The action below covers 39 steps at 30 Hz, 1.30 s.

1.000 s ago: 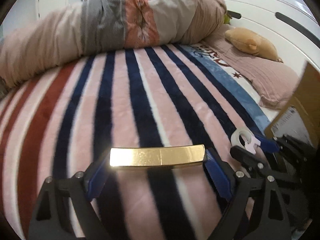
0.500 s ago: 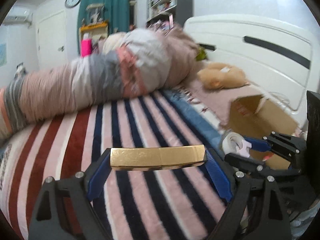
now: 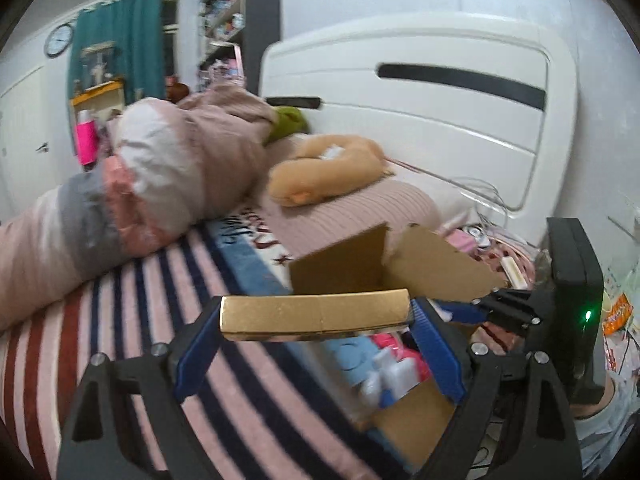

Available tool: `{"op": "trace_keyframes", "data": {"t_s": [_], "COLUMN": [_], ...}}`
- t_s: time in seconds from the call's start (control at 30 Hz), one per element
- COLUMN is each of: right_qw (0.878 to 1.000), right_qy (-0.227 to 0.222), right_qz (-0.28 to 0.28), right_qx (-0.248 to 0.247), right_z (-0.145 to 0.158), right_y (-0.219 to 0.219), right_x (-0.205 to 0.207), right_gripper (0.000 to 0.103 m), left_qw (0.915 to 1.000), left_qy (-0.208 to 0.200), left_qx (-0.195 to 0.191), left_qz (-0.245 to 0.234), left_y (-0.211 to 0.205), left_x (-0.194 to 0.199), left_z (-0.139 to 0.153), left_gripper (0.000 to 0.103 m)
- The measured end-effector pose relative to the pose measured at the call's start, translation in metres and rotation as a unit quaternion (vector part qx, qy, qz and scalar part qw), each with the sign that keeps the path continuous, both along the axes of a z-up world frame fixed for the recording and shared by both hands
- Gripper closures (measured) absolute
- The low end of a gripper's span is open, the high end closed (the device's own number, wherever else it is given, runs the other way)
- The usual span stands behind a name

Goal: Organize rigid objects

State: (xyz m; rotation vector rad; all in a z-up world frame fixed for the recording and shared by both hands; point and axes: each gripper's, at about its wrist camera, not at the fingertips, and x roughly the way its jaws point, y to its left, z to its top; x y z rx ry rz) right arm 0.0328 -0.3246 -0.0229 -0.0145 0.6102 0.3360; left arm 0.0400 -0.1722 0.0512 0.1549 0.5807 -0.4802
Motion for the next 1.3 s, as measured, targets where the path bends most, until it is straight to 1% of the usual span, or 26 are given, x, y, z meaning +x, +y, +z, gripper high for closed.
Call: {"op": "trace_keyframes", "data": {"t_s": [0.1, 0.2, 0.33, 0.5, 0.6, 0.9, 1.07, 1.17, 1.3], "right_qw": [1.0, 1.0, 1.0, 0.999, 1.0, 1.0, 1.0, 1.0, 1.0], "right_qy": [0.002, 0.001, -0.001, -0.006, -0.006, -0.006, -0.003, -0.003, -0.002], "right_qz": [0.007, 0.017, 0.025, 0.03, 0.026, 0.019, 0.02, 0.021, 0.025], "right_qx": [-0.005, -0.001, 0.01, 0.014, 0.011, 0.008, 0.006, 0.005, 0.005], "right_z": [-0.007, -0.01, -0.013, -0.013, -0.013, -0.011, -0.012, -0.011, -0.009], "right_y": [-0.008, -0.014, -0.021, -0.023, -0.022, -0.019, -0.018, -0.017, -0.016], "right_x": [0.005, 0.006, 0.0, -0.003, -0.003, -0.002, -0.001, -0.001, -0.001], "right_gripper": [0.066, 0.066, 0.066, 0.066, 0.066, 0.066, 0.066, 0.066, 0.065], "left_qw": [0.9997, 0.999, 0.9973, 0.9951, 0.9941, 0.9913, 0.9919, 0.9929, 0.9952], "left_qy": [0.018, 0.035, 0.061, 0.073, 0.069, 0.049, 0.052, 0.054, 0.052], "left_qx": [0.01, 0.02, 0.03, 0.058, 0.077, 0.117, 0.109, 0.101, 0.079], "left_qz": [-0.015, -0.02, -0.028, -0.031, -0.031, -0.037, -0.039, -0.032, -0.027], "left_y": [-0.025, -0.038, -0.045, -0.051, -0.052, -0.056, -0.053, -0.049, -0.038], "left_x": [0.011, 0.021, 0.031, 0.033, 0.032, 0.027, 0.027, 0.027, 0.023], "left_z": [-0.008, -0.014, -0.024, -0.034, -0.036, -0.041, -0.041, -0.04, -0.033], "left_gripper": [0.014, 0.014, 0.014, 0.014, 0.014, 0.014, 0.013, 0.013, 0.013]}}
